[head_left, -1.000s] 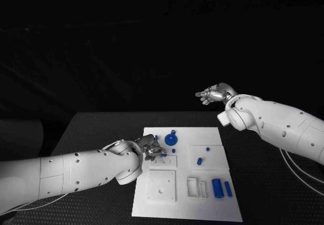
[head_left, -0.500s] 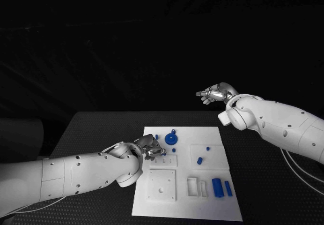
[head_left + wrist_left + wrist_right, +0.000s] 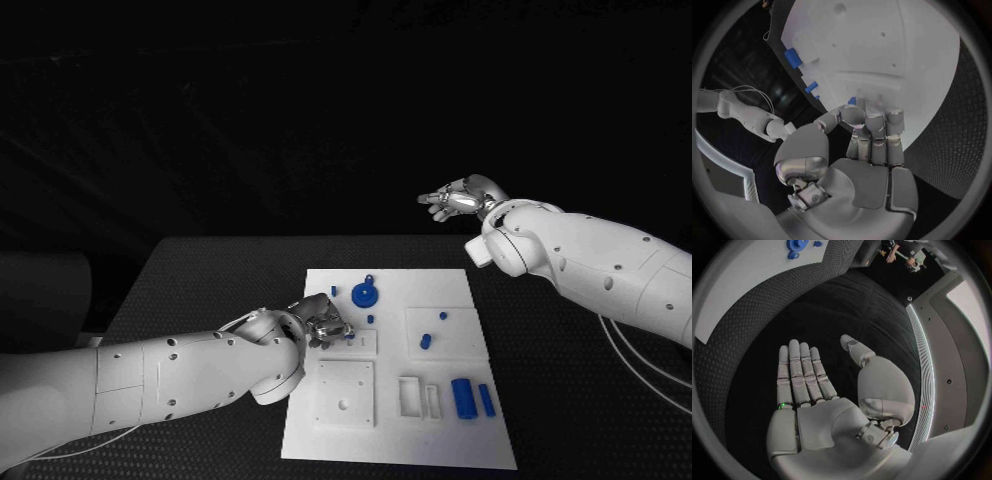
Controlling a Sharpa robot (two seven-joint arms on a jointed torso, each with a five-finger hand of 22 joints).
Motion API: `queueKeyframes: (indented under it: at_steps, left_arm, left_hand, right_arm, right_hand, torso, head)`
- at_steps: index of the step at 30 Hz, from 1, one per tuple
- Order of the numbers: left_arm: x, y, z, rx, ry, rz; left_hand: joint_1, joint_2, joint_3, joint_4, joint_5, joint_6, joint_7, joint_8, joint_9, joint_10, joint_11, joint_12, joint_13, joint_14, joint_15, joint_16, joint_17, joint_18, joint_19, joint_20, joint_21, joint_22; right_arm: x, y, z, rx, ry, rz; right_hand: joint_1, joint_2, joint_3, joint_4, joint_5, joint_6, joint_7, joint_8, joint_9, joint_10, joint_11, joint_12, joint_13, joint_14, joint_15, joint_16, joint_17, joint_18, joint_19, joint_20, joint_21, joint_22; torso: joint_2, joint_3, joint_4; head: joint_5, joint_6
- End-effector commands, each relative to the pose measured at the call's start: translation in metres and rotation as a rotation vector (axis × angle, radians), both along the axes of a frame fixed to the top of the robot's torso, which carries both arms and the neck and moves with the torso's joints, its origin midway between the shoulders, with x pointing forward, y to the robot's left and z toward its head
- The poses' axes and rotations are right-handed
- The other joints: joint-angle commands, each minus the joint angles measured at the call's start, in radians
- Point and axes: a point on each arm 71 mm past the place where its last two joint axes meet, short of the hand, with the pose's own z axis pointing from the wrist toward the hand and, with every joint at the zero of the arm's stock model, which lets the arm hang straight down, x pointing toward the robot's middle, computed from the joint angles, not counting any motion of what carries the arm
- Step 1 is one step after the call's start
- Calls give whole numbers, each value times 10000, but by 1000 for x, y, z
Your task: Assemble the parts on the task board
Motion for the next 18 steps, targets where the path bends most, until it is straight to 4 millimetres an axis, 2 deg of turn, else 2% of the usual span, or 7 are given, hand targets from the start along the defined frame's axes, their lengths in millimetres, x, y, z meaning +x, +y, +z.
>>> queueKeyframes:
  at_steps: [1,6,18]
  left_arm:
    - [-1,-3,-1,402,-55,-491]
    - [-2,-4,-3,653,-58,-762]
    - [-2,-4,-4,738,83,-796]
  left_hand:
    - [120,16,-4,19,26,1578,-1062,51,10,-410,-431,36,9,407,-546,44,-12,100,55,-1235,0,132]
    - [180,37,-26,-3,203,1594,-1067,40,25,-424,-435,65,18,407,-556,74,-28,98,63,-1234,14,140]
    - [187,70,-55,-8,268,1620,-1073,42,38,-414,-441,99,29,420,-560,106,-34,95,70,-1231,24,145]
  right_arm:
    - [0,2,0,34,35,155]
    - [-1,2,0,37,36,156]
    - [-1,3,0,48,43,181]
  right_hand:
    - [-104,2,3,75,62,-40,30,42,-11,23,32,-11,-16,-103,2,-18,-12,114,-68,-8,-64,11]
    - [-106,1,1,77,69,-41,30,42,-12,23,32,-11,-21,-104,2,-16,-15,115,-69,-7,-66,13]
    - [-109,1,-2,80,81,-42,30,42,-16,21,33,-9,-30,-108,3,-14,-20,118,-73,-5,-69,16]
  torso:
    - [-1,1,1]
    - [1,-1,4]
    - [3,1,2]
  head:
    - [4,-7]
    - [1,-12]
    - [4,-18]
